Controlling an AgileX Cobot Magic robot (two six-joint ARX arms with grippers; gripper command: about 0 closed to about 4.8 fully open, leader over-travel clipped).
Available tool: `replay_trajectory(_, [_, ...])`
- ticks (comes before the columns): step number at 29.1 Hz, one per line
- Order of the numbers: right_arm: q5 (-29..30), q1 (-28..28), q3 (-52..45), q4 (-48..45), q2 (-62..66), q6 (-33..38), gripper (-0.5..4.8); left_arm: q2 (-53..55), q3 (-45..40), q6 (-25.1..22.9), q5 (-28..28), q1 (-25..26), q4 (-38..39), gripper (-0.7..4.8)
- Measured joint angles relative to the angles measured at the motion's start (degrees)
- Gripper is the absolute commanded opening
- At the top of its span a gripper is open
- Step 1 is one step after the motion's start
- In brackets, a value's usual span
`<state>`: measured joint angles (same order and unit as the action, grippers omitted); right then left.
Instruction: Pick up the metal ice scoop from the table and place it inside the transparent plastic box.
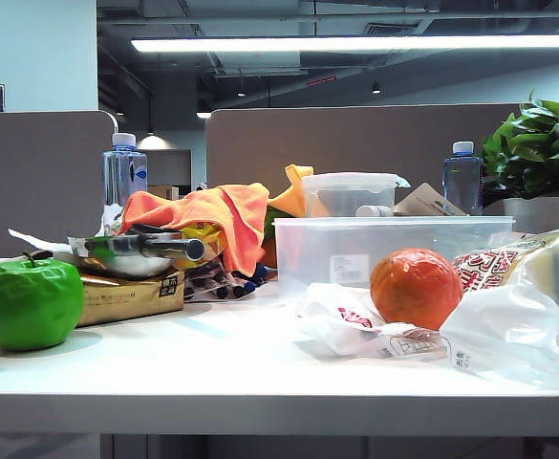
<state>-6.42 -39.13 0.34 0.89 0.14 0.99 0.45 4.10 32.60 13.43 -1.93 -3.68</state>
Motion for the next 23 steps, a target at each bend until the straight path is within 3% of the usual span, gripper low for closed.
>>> replay_trajectory(5, [0.0, -4.59, 0.0, 0.02, 0.0, 0.02, -0.01, 3.72, 6.6, 5.79, 0.52, 0.0, 1.46, -0.03])
replay_trajectory(11, [0.09, -6.64, 0.0, 0.02, 0.0, 0.0, -0.01, 20.79, 18.95, 6.91, 5.7, -0.15, 6.97, 0.0])
replay_trajectory(13, [0.04, -6.71, 0.0, 0.04, 0.0, 0.0, -0.01, 32.44, 25.94, 6.93, 9.73, -1.49, 10.23, 1.58])
replay_trajectory(14, [0.07, -6.75, 0.0, -0.02, 0.0, 0.0, -0.01, 36.98, 29.05, 6.99, 11.02, -2.38, 11.63, 3.55])
replay_trajectory(15, [0.11, -6.97, 0.0, -0.02, 0.0, 0.0, -0.01, 44.26, 34.16, 6.97, 12.52, -4.13, 13.57, 4.19])
replay_trajectory(18, [0.09, -6.99, 0.0, 0.02, 0.0, 0.0, -0.01, 58.12, 43.89, 7.13, 13.44, -8.92, 18.49, 4.37])
replay_trajectory(23, [0.09, -7.23, 0.0, 0.0, 0.0, 0.0, -0.01, 77.79, 55.25, 13.6, 19.02, -15.61, 21.24, 4.37])
